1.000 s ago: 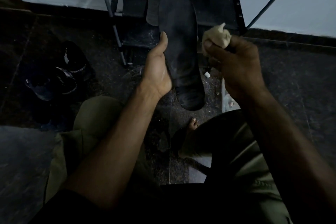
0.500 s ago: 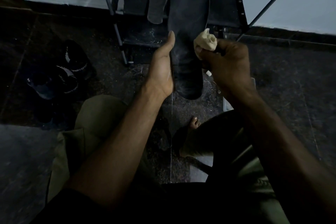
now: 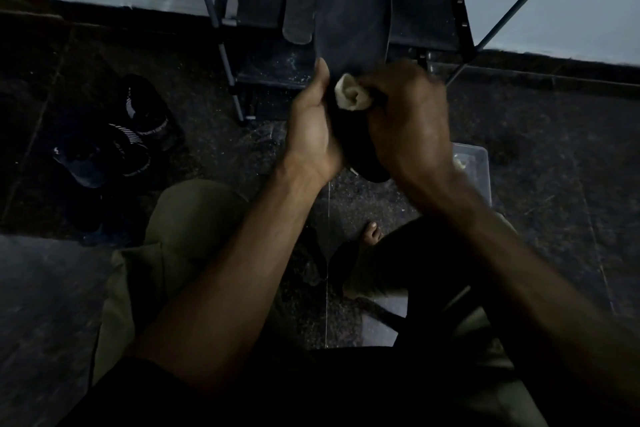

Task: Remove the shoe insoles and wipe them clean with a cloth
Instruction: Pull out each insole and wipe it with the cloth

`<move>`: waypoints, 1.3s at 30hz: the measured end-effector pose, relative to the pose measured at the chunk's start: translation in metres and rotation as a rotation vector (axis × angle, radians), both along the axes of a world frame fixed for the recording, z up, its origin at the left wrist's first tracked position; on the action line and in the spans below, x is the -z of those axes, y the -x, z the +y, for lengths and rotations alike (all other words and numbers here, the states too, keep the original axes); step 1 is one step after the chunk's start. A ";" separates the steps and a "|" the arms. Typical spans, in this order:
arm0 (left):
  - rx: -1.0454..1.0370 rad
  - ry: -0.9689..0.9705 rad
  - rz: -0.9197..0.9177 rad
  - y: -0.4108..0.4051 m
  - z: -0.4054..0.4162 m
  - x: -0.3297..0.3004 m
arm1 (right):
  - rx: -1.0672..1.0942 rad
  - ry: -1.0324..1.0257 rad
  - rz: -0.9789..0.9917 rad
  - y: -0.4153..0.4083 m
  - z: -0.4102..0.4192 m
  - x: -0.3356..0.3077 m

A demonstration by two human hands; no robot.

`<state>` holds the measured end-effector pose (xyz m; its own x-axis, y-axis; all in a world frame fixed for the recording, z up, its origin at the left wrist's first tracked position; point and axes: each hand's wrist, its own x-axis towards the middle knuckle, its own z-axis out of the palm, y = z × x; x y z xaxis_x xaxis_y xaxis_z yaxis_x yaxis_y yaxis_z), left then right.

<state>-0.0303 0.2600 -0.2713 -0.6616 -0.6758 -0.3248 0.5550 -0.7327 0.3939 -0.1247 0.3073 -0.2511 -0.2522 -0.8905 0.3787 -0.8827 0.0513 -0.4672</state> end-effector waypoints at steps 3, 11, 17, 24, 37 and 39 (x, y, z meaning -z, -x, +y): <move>0.020 0.083 0.016 0.001 0.001 -0.002 | 0.071 0.012 0.066 0.025 -0.014 -0.001; 0.024 0.042 -0.032 -0.008 -0.002 0.000 | -0.169 -0.054 0.059 -0.022 0.015 -0.003; 0.019 -0.042 0.071 -0.002 0.000 -0.009 | -0.111 -0.026 0.124 -0.002 -0.021 -0.012; 0.034 0.038 0.043 -0.012 -0.004 -0.004 | -0.243 -0.047 0.098 -0.020 0.006 -0.006; -0.015 0.087 0.038 -0.011 -0.004 -0.004 | -0.175 -0.005 0.092 -0.020 0.000 -0.006; -0.016 0.093 0.021 -0.011 -0.004 -0.004 | -0.202 -0.013 0.091 -0.019 0.003 -0.007</move>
<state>-0.0191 0.2561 -0.2675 -0.6563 -0.7132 -0.2462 0.5754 -0.6841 0.4482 -0.1053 0.3103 -0.2446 -0.0337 -0.9243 0.3802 -0.9141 -0.1253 -0.3856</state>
